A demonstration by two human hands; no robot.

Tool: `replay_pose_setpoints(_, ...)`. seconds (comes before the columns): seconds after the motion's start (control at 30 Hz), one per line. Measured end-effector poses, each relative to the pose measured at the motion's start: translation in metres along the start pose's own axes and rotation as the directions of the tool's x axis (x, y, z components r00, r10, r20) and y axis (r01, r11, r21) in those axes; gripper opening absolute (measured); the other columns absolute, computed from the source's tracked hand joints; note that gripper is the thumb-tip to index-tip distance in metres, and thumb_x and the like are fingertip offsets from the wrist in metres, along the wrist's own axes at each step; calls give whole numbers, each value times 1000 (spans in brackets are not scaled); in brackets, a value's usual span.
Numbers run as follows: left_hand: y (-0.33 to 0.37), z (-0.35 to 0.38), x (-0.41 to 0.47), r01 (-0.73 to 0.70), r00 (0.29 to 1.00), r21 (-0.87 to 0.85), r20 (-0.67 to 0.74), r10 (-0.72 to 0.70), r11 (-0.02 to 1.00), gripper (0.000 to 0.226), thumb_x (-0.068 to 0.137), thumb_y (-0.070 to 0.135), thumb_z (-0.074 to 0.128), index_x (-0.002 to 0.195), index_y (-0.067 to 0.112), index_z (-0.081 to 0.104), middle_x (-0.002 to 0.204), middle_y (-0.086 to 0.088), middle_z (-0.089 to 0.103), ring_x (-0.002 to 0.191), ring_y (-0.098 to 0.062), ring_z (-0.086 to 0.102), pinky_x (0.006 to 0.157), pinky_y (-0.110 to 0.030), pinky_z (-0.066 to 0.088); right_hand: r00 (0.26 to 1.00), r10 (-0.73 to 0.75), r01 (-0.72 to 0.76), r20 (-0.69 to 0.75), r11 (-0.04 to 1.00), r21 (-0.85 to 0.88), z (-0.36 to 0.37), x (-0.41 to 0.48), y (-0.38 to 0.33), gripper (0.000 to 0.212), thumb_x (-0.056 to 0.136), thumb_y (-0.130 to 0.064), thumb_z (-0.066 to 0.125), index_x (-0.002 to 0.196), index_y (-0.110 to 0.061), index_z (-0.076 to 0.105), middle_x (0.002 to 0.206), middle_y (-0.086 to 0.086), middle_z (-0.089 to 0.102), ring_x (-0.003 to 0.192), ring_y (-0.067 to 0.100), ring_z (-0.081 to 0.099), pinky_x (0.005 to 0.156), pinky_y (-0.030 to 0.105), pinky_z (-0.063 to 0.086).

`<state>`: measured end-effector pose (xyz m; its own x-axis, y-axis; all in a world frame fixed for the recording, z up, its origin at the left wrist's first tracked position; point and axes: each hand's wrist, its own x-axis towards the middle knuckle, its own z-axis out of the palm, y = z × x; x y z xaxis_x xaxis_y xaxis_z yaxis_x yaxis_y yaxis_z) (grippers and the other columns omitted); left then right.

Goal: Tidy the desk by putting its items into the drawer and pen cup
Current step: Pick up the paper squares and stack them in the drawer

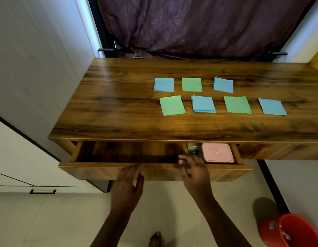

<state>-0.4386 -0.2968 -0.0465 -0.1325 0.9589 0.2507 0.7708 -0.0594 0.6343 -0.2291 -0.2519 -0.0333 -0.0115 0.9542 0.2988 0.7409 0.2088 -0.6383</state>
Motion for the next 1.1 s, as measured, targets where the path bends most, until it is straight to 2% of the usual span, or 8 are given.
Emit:
replay_pose_setpoints(0.03,-4,6,8,-103,995,150,19,101,983,39,95,41,36,117,24,62,118,3,65,107,-12,59,88,-31,46,997,-52,58,49,989,-136,7,8,1,39,92,-42,38,105,-19,67,97,0,68,90,15,61,75,29,48)
replay_pose_setpoints(0.1,-13,18,18,-175,984,343,82,156,923,43,93,42,35,119,21,62,122,0,63,117,-20,54,101,-40,37,988,-74,120,135,920,-372,25,9,6,43,93,-46,33,98,-22,68,92,0,68,87,19,63,77,35,49)
replay_pose_setpoints(0.2,-31,32,17,-257,966,430,107,234,865,45,94,42,38,120,15,61,118,-6,63,116,-25,52,107,-43,27,981,-151,192,121,837,-513,43,-5,11,41,96,-41,32,88,-22,68,83,-2,66,80,19,61,77,34,44)
replay_pose_setpoints(0.33,-30,30,7,-284,958,458,100,269,842,47,94,41,37,125,13,59,124,-7,60,119,-26,49,107,-44,27,965,-260,234,20,830,-505,41,-20,20,47,100,-41,25,102,-21,67,94,-2,66,88,18,61,84,34,45)
replay_pose_setpoints(0.47,-20,24,-10,-235,972,424,77,223,875,46,96,38,34,125,13,59,123,-7,61,119,-26,52,106,-44,30,954,-286,293,93,822,-489,34,-39,24,53,101,-40,17,120,-19,62,103,0,65,95,19,61,89,36,47)
replay_pose_setpoints(0.73,-7,7,-71,-168,983,412,136,122,896,51,98,40,25,134,14,50,134,-7,55,128,-27,45,108,-45,25,967,-216,253,132,854,-455,16,-96,9,39,92,-37,35,120,-24,59,107,-5,64,102,15,58,93,34,42)
replay_pose_setpoints(0.9,-3,-5,-120,-172,982,414,147,121,894,50,97,38,29,133,13,52,133,-7,56,128,-26,45,108,-45,26,967,-194,249,166,855,-456,4,-143,0,42,90,-36,35,122,-23,58,118,-5,63,116,15,54,99,32,27)
replay_pose_setpoints(1.1,2,-16,-162,-168,980,415,168,106,894,49,97,38,30,134,13,51,134,-6,55,129,-26,44,109,-44,26,963,-147,232,228,880,-414,-11,-184,-10,43,92,-36,32,126,-22,56,125,-4,60,125,16,50,104,36,35)
